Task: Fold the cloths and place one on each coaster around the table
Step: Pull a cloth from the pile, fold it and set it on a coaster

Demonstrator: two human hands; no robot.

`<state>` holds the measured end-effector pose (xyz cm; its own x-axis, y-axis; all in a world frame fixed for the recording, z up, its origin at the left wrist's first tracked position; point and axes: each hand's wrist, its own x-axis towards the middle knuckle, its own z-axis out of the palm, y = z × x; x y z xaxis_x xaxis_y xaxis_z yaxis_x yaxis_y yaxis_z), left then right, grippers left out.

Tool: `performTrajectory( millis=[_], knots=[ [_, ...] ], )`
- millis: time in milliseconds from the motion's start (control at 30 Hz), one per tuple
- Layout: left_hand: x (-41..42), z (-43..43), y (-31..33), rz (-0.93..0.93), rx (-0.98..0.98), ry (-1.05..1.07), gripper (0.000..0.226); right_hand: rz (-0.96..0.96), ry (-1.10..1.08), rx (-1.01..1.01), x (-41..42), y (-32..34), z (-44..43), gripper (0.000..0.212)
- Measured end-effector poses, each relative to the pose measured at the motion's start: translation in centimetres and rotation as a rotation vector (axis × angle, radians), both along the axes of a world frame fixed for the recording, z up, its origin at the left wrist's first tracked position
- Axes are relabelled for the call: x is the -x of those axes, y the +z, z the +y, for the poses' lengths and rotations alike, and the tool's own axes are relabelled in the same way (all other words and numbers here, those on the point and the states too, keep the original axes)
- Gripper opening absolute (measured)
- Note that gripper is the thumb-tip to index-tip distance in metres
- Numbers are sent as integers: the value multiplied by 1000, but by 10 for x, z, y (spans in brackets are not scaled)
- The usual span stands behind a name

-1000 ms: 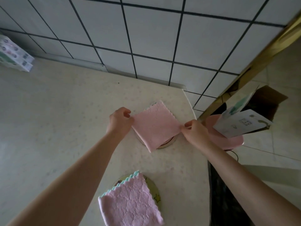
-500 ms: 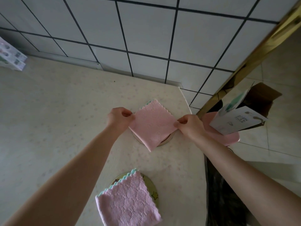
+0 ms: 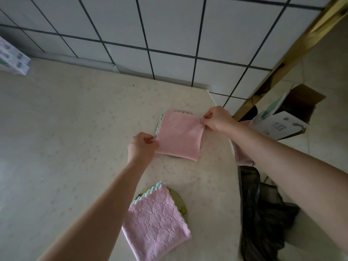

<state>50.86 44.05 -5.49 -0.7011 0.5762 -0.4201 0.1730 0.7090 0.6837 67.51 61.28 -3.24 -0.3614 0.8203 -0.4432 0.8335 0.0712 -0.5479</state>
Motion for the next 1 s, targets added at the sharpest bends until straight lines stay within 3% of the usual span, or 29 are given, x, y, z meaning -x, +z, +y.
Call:
performTrajectory(
  millis=[300,500,767,1000],
  knots=[
    [6,-49,10,163,-15,-19,17,85,-70,-96,-25,6,-47,13],
    [-1,-129,15,192,26,-68,13,108,19,54,-49,13,-143,6],
    [-24,-189,13,143,86,-108,16,40,-10,161,-67,-3,-247,10],
    [-23,-198,16,83,85,-70,13,26,-22,143,-64,-8,-268,13]
  ],
)
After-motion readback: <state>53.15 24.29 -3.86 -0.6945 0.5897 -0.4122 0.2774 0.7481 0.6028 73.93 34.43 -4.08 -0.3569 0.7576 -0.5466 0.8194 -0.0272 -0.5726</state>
